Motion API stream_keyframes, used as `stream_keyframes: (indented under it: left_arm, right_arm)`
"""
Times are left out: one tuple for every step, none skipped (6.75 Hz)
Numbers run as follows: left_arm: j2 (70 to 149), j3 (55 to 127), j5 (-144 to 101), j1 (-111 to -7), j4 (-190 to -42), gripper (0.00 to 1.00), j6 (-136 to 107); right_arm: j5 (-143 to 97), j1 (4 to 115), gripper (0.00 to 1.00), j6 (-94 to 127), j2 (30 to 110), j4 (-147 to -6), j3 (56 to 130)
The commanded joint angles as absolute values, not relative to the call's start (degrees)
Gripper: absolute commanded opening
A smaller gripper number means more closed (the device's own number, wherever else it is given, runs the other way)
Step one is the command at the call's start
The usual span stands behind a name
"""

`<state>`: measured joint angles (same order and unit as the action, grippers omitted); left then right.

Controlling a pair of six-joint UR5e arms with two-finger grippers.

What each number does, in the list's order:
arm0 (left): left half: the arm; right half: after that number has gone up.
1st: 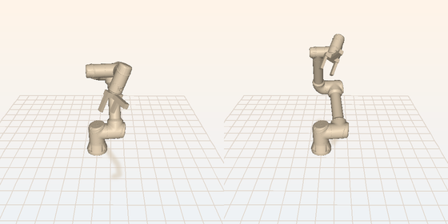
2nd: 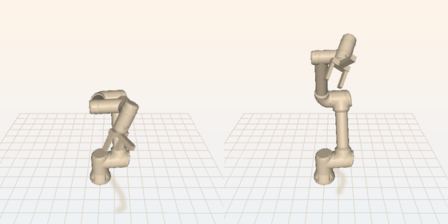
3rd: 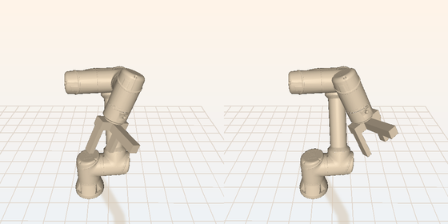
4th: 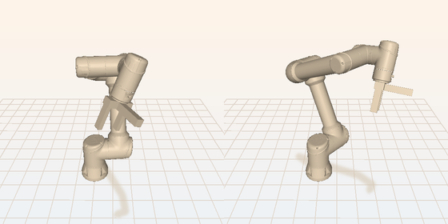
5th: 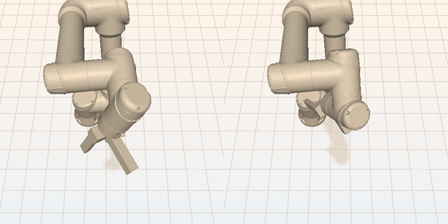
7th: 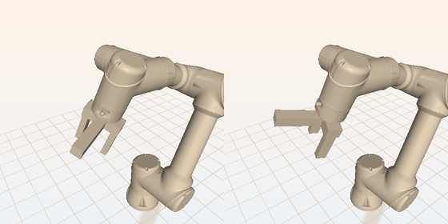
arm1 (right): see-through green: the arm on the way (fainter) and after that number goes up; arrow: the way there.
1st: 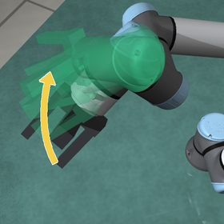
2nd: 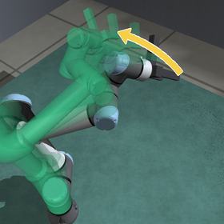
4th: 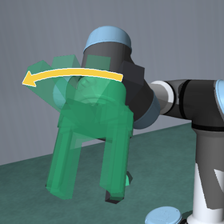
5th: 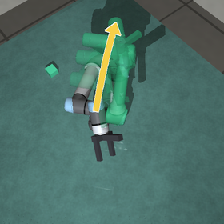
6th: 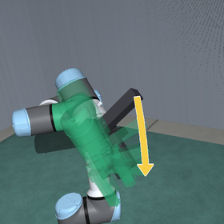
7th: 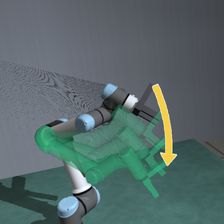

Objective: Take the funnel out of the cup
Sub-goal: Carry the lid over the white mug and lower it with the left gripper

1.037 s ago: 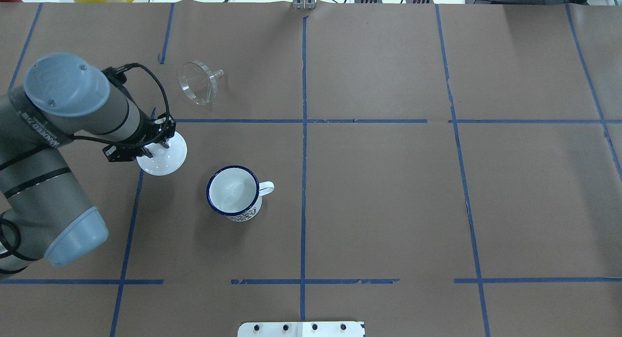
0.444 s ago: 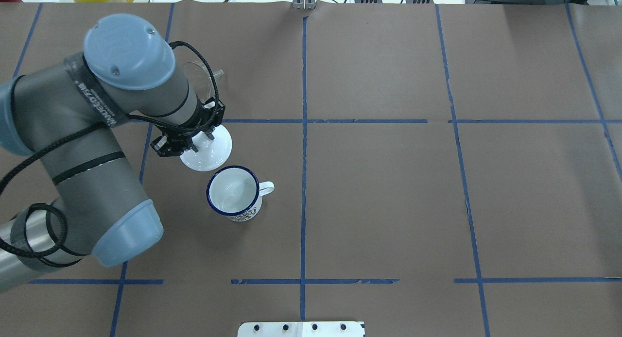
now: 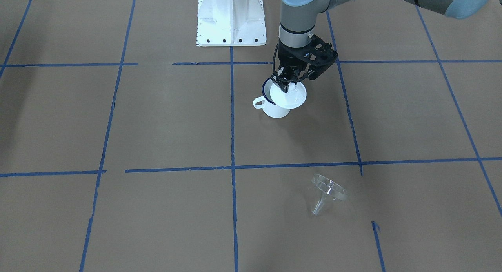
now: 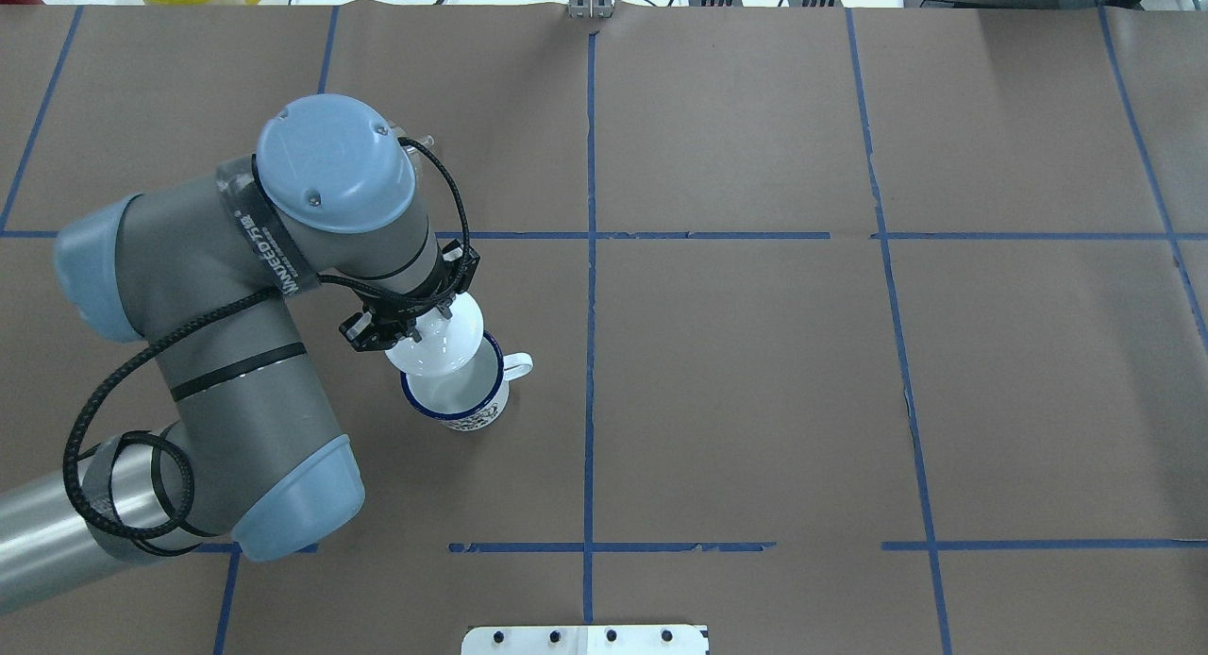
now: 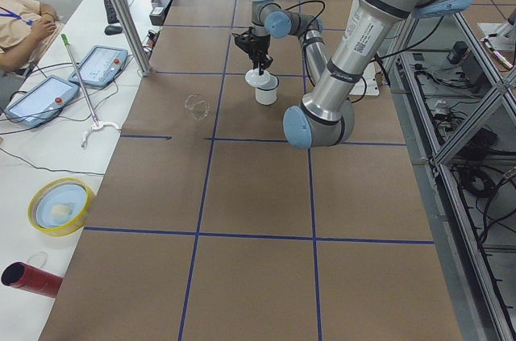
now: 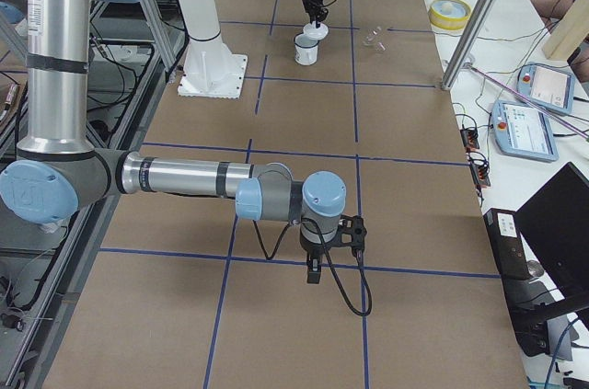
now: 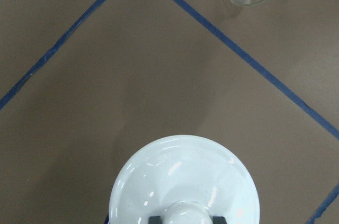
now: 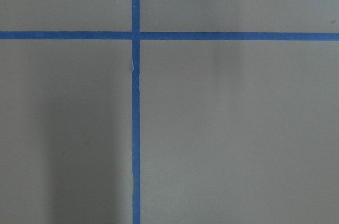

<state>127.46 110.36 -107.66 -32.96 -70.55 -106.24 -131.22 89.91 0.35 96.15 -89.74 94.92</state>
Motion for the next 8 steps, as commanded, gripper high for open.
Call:
stream_keyframes:
  left_arm:
    - [127.7, 110.13, -107.84, -32.08, -70.58, 0.0, -106.43]
    - [127.79, 110.21, -108.02, -31.99, -70.58, 0.0, -106.44]
    - [127.62, 110.04, -108.02, -31.91, -70.58, 0.0, -106.44]
    - [127.7, 110.21, -108.1, -31.9, -70.58, 0.0, -106.44]
    - [127.62, 110.04, -108.02, -31.56, -70.58, 0.0, -106.44]
    - [127.62, 110.04, -108.1, -31.55, -70.58, 0.0, -106.44]
    - [127.44, 109.95, -108.11, -31.29, -70.58, 0.0, -106.44]
    - [127.44, 109.95, -108.11, -31.29, -70.58, 0.0, -106.44]
  right_arm:
    - [-131.22, 89.91, 1.0, 0.35, 96.15, -89.74, 94.92]
    - [-131.22, 89.91, 1.0, 0.35, 96.15, -89.74, 94.92]
    - [-131.22, 89.91, 1.0, 0.35, 96.15, -89.74, 94.92]
    - [-131.22, 89.91, 1.0, 0.35, 96.15, -89.74, 94.92]
    - [-131.22, 89.91, 1.0, 0.35, 96.15, -89.74, 94.92]
    - [-131.22, 89.91, 1.0, 0.35, 96.15, -89.74, 94.92]
    - [-131.22, 89.91, 1.0, 0.35, 96.15, -89.74, 94.92]
    - [-131.22, 89.91, 1.0, 0.35, 96.15, -89.74, 94.92]
